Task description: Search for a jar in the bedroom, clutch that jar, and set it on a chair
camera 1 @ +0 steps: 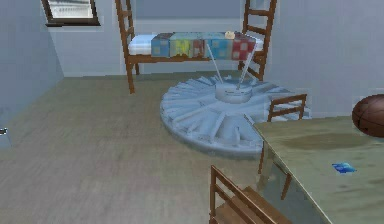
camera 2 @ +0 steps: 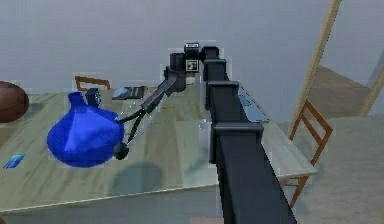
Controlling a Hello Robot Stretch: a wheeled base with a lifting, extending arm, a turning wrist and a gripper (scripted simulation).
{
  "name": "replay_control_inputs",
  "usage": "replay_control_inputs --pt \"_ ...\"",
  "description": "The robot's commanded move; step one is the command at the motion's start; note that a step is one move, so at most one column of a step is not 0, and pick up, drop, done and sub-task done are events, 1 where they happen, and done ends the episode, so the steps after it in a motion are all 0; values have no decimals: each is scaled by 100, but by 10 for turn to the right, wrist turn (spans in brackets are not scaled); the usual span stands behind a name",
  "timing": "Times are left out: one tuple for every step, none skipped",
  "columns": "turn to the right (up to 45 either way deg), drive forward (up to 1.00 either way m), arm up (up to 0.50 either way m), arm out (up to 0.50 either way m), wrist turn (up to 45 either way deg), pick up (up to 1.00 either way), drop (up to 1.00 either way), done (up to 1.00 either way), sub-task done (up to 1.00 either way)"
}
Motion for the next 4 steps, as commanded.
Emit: replay_control_inputs --pt "0 0 0 -40 0 0 0 0 0" --pt "-450 0 0 0 0 0 0 0 0" --pt "-450 0 0 0 0 0 0 0 0" --pt "-210 0 0 0 0 0 0 0 0"
